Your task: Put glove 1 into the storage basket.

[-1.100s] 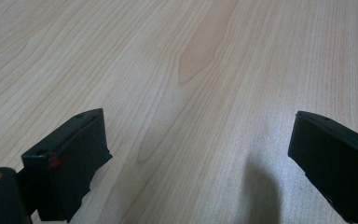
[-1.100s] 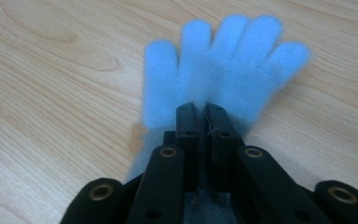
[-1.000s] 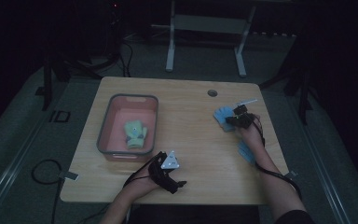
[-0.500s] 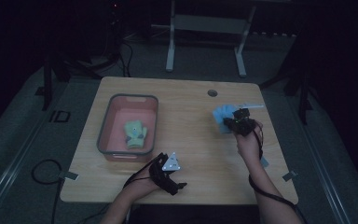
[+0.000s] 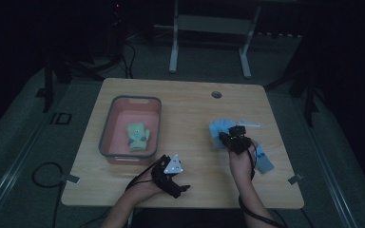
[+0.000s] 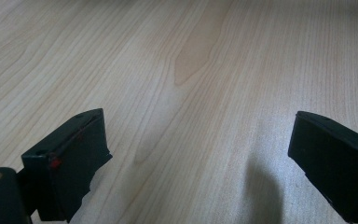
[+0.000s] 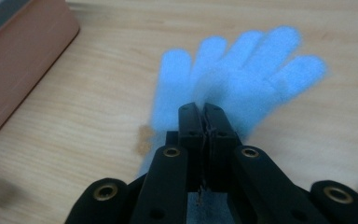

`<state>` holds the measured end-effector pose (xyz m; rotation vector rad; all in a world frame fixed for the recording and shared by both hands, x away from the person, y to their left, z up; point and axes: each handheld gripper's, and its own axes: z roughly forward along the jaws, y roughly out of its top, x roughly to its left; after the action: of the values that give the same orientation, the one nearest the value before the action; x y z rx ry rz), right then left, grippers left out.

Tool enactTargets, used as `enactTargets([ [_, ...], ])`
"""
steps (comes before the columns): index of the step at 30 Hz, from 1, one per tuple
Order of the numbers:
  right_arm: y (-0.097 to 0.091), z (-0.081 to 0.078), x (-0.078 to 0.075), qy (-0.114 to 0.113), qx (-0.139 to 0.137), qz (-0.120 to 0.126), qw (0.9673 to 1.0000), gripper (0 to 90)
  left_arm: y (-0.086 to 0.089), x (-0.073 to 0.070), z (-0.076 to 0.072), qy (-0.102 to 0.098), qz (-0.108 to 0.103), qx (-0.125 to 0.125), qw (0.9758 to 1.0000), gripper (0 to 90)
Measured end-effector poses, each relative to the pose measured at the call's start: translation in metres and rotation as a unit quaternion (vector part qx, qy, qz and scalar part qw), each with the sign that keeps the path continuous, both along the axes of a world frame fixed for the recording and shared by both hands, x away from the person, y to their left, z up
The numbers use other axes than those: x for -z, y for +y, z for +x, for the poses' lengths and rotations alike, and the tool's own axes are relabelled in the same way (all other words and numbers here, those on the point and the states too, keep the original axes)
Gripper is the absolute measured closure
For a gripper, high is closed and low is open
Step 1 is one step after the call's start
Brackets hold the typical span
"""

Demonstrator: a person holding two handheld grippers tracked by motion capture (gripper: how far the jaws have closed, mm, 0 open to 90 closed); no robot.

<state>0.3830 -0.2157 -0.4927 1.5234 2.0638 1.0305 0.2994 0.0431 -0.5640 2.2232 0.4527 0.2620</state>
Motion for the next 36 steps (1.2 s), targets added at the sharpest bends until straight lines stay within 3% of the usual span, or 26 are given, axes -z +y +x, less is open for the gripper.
enactTargets([
  [10,0.030,-0.013,0.035,0.032,0.001,-0.009,0.9995,87.4,-0.001,0.000,-0.001,-0.005,0.003,0.002,1.0000,5.0],
  [19,0.031,-0.013,0.057,0.054,0.007,-0.009,0.9985,84.5,0.000,0.001,-0.001,-0.004,0.003,0.006,1.0000,5.0],
  [27,0.022,-0.015,0.040,0.032,-0.015,-0.006,0.9993,72.8,0.000,0.001,-0.001,-0.005,0.006,0.007,0.9999,5.1],
  [28,0.020,-0.015,0.034,0.017,-0.022,-0.028,0.9992,70.7,0.001,0.002,-0.001,-0.005,0.007,0.008,0.9999,5.1],
  [30,0.014,-0.014,0.028,0.009,-0.040,-0.016,0.9990,69.7,0.001,0.002,-0.001,-0.004,0.008,0.008,0.9999,5.1],
  [31,0.012,-0.014,0.026,0.003,-0.045,-0.023,0.9987,69.7,0.001,0.002,-0.001,-0.002,0.004,0.007,1.0000,5.1],
  [33,0.010,-0.013,0.019,-0.010,-0.084,-0.040,0.9956,68.1,0.001,0.002,-0.001,-0.002,0.003,0.007,1.0000,5.1],
  [34,0.007,-0.012,0.016,-0.019,-0.088,-0.055,0.9944,68.2,0.001,0.002,-0.001,-0.001,0.004,0.007,1.0000,5.1],
  [36,-0.001,-0.008,0.008,-0.022,-0.117,-0.047,0.9918,67.3,0.001,0.002,-0.001,-0.002,0.005,0.008,1.0000,5.1],
])
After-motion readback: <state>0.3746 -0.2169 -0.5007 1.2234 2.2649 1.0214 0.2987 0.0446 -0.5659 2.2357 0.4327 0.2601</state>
